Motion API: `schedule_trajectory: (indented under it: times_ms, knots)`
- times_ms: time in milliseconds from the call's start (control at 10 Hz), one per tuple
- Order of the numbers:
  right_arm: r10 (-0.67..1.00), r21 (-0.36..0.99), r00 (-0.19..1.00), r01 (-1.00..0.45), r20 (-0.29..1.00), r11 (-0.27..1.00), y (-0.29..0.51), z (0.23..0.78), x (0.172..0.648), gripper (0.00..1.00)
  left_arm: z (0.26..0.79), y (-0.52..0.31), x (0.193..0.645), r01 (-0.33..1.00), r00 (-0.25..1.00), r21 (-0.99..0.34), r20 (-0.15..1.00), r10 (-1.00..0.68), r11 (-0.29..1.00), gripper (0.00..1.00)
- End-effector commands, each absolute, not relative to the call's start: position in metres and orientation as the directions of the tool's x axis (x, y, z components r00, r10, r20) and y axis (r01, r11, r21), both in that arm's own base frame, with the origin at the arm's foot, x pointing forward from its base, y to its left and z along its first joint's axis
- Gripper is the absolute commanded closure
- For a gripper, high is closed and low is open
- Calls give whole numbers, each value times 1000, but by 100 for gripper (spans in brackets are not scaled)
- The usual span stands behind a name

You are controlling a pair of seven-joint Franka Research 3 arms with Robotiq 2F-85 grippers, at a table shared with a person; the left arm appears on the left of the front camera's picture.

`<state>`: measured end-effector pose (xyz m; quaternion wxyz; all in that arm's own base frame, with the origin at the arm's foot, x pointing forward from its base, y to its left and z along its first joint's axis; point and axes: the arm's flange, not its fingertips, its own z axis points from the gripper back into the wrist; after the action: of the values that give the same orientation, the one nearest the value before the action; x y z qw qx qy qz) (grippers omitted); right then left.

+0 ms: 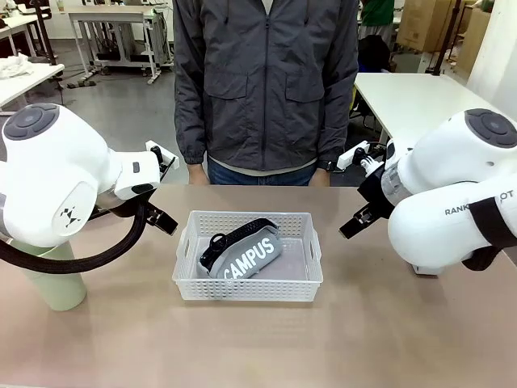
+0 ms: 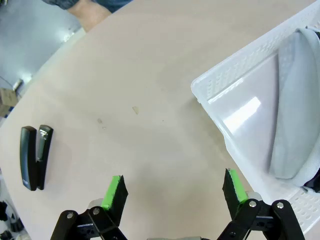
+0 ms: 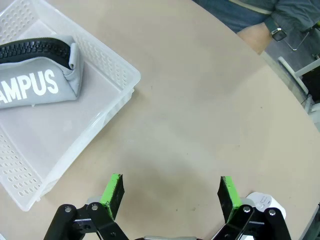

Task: Efficiently arrange items inside the basket to fit them all.
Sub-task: Pick up the Digital clock and place it inside the Organizing basket.

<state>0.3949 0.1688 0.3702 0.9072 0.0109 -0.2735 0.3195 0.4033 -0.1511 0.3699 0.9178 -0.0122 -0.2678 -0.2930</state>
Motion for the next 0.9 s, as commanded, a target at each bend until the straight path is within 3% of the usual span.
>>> schedule_trajectory:
  times_ms: [0, 400, 500, 700, 800]
  knots:
    - [573, -154, 647, -585, 504, 796, 169, 370, 395, 0, 370, -151, 403, 545, 684, 135, 499, -532, 828, 0]
    - [574, -155, 646, -586, 503, 796, 169, 370, 395, 0, 370, -151, 403, 544, 685, 135, 499, -531, 828, 0]
    - [573, -127, 653, -598, 496, 791, 171, 374, 392, 0, 379, -153, 393, 587, 680, 73, 495, -540, 806, 0]
    - [486, 115, 730, -602, 481, 790, 163, 403, 376, 0, 410, -147, 372, 688, 674, -200, 534, -511, 698, 0]
    - [373, 294, 783, -557, 497, 777, 155, 426, 366, 0, 428, -140, 364, 655, 741, -362, 477, -472, 663, 0]
